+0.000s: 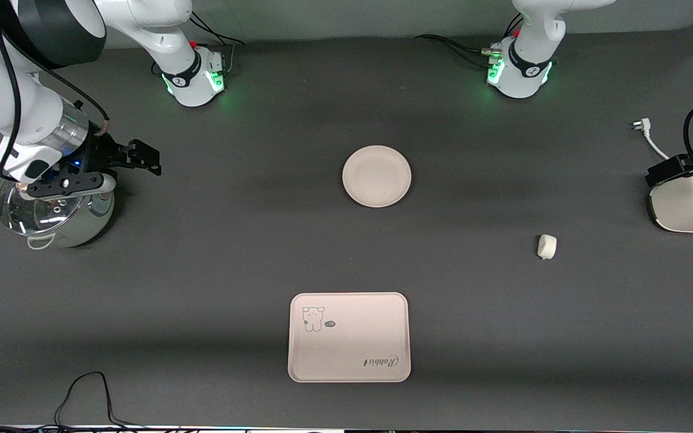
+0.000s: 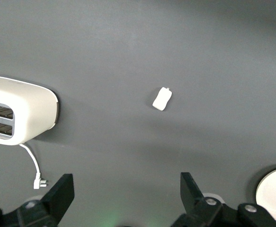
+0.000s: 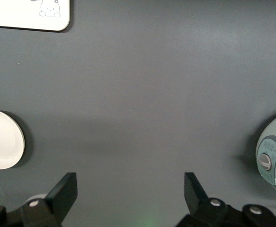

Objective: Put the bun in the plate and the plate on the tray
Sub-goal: 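Move the right gripper to the white plate while the left gripper reaches the bun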

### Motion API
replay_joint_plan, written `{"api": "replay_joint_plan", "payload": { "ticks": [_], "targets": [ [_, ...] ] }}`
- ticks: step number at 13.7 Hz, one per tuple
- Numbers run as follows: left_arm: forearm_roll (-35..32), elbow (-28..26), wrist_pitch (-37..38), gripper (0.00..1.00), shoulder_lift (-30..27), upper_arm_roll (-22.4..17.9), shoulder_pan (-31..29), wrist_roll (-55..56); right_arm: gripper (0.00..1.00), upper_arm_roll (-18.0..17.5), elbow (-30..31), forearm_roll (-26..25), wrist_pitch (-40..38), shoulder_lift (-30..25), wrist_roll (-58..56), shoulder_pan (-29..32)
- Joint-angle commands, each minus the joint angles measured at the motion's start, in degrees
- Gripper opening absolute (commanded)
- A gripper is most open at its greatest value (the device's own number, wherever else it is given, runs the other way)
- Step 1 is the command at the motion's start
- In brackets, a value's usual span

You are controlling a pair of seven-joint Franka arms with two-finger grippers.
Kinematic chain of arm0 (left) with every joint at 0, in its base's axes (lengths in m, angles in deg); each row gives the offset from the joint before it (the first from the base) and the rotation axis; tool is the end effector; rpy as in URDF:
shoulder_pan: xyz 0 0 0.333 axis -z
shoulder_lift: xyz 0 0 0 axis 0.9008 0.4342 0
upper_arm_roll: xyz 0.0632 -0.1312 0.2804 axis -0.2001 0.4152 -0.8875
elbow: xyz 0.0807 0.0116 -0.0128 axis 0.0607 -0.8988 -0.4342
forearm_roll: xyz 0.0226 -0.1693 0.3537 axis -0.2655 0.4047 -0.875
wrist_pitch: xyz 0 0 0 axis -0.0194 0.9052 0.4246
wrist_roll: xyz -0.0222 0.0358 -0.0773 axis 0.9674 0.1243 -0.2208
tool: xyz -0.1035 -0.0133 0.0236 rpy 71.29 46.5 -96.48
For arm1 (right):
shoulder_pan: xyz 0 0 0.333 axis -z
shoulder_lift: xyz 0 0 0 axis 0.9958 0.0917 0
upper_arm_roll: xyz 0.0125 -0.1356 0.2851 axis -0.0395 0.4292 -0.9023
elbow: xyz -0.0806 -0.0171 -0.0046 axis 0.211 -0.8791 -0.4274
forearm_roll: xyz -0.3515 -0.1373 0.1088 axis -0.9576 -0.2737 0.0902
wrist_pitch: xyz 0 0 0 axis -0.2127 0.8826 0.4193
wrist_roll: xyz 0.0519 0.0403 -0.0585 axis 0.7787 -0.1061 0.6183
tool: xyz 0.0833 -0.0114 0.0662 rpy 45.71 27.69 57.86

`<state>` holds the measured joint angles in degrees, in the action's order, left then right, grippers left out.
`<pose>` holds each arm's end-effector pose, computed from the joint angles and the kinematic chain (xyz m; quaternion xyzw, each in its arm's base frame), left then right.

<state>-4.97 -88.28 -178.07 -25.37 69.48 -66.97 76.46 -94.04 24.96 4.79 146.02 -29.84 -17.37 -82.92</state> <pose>0.5592 0.0400 0.5851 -0.9929 -0.1066 0.0459 0.0243 0.5224 0.1008 0.5459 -0.9978 -0.0399 0.0398 0.0337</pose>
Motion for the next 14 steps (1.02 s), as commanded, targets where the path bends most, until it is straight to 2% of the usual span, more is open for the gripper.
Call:
{"api": "replay_joint_plan", "payload": {
  "ticks": [1,4,7,10,13,14],
  "targets": [
    [-0.57,0.64,1.37,1.0,-0.49,-0.32,0.07,-0.7,1.0,0.32,0.83,0.06,0.7,-1.06,-0.98,-0.33],
    [-0.66,1.61,1.82,1.0,-0.14,-0.41,0.15,0.16,1.0,0.32,0.83,0.06,0.78,-1.06,-0.98,-0.33],
    [-1.27,2.05,1.99,1.0,-0.05,-0.32,0.15,-5.25,1.0,0.32,0.91,0.06,0.7,-1.15,-0.8,-0.33],
    [-0.92,2.14,5.24,1.0,-0.23,-0.23,0.5,-5.28,1.0,0.05,1.0,4.35,0.87,-1.15,0.08,-0.77],
    [-0.57,2.14,7.53,1.0,-0.84,0.47,0.68,-3.18,1.0,-0.04,1.79,4.63,2.89,-0.36,2.78,-3.4],
    [-0.48,2.14,7.36,1.0,-0.67,0.56,0.77,-2.65,1.0,-0.04,1.79,5.15,3.68,0.6,5.33,-5.93]
  ]
}}
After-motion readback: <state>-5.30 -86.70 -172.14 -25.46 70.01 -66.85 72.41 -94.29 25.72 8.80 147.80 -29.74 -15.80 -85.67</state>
